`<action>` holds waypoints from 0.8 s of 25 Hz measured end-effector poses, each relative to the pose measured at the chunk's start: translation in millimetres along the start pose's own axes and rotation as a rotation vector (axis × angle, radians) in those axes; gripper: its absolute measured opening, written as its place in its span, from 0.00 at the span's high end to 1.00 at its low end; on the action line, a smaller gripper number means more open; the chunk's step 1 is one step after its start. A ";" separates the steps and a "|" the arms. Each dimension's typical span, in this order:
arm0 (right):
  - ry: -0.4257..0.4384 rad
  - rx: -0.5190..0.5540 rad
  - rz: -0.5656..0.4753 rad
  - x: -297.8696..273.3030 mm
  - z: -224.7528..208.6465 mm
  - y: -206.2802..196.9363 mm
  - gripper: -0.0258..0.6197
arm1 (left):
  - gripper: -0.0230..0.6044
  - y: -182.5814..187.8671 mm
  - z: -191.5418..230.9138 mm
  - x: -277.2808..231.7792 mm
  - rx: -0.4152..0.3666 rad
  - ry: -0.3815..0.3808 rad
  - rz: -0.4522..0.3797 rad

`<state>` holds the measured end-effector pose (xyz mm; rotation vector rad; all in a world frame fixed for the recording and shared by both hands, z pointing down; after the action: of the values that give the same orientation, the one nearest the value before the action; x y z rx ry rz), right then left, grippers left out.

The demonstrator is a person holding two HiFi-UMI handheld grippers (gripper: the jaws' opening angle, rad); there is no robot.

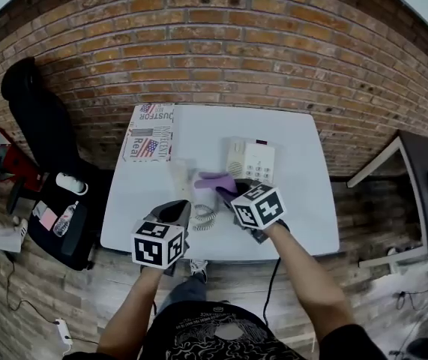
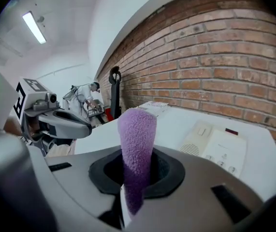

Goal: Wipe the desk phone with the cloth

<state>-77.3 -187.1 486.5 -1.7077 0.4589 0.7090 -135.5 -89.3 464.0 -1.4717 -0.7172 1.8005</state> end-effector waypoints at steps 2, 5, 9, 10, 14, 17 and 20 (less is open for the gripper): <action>-0.029 -0.013 -0.044 19.9 -1.9 2.9 0.89 | 0.95 5.2 -6.2 2.6 -0.008 -0.002 -0.012; -0.073 -0.037 -0.107 51.0 -3.3 4.3 0.89 | 0.95 13.6 -15.3 7.2 -0.027 -0.006 -0.027; -0.126 -0.081 -0.189 89.5 -3.9 2.7 0.89 | 0.95 23.7 -27.0 15.2 -0.054 -0.005 -0.048; -0.136 -0.086 -0.205 98.4 -3.3 1.7 0.89 | 0.95 25.7 -30.2 17.5 -0.060 -0.004 -0.053; -0.186 -0.089 -0.256 131.3 -1.0 -4.6 0.89 | 0.95 32.4 -42.1 26.4 -0.083 0.001 -0.077; -0.227 -0.101 -0.295 154.3 -0.4 -8.0 0.89 | 0.95 36.9 -48.9 33.2 -0.093 0.002 -0.096; -0.272 -0.135 -0.324 172.7 -0.6 -15.6 0.89 | 0.95 35.8 -54.5 39.5 -0.102 0.002 -0.105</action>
<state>60.4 -172.6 382.2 -1.7257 -0.0567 0.7314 -92.7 -80.1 401.6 -1.4728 -0.8800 1.7046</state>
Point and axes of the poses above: the fingertips, and each gripper's own axes: x backward along the fingers, z to its left, y out of its top, the point moved 2 cm from there along x, backward along the fingers, and after that the axes turned 8 degrees about z, right-handed, at the moved point
